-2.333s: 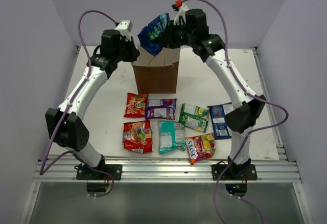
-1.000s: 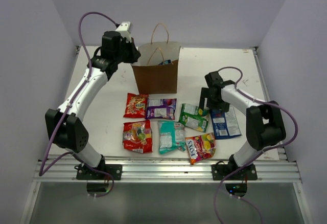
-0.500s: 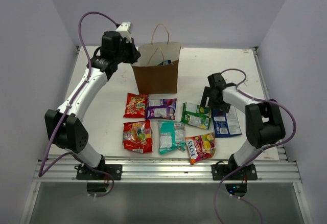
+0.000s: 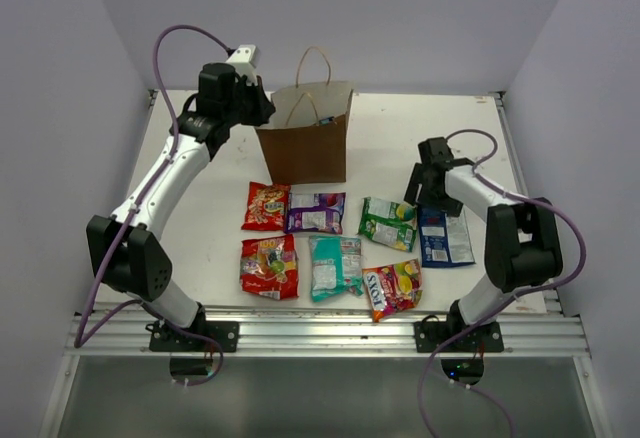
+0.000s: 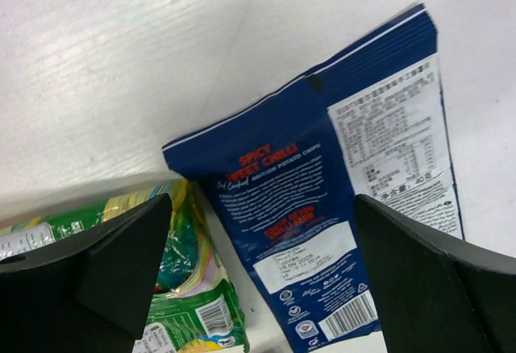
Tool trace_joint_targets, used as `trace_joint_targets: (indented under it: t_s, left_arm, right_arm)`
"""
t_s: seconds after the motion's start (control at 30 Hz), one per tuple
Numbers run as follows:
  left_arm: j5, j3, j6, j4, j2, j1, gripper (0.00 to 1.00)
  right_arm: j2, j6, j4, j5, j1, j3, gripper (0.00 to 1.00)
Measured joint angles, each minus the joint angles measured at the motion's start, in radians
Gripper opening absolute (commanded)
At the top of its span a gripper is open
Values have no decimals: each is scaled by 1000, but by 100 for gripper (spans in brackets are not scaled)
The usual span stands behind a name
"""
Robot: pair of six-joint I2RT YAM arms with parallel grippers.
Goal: Place the snacks into the paper bag
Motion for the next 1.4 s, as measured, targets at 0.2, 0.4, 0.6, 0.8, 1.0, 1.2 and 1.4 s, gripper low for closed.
trace_joint_targets:
  t_s: [0.2,0.4,0.6,0.8,1.0,1.2,1.4]
  left_arm:
    - [8,-10,-2,16,0,0,0]
    - [19,-10,-3,19,2,0,0]
    - [19,-9,-3,37,13,0,0]
    - [20,-5,-3,46,24,0,0]
    - [22,-5,-11,50,29,0,0]
    - [21,-5,-19,49,28,0,0]
    - [21,-11,-43,46,8,-1,0]
  right_arm:
    - [4,0,-1,10,-63,14,99]
    - [103,6,10,-45,-106,48,91]
    - [150,-13,-11,-54,-116,102,0]
    - [146,-32,-92,-99,-98,198,0]
    - [145,-46,-84,-114,77,720,0]
    - [132,-31,137,-166,252,1061,0]
    - [201,-19,302,-177,314,1135,0]
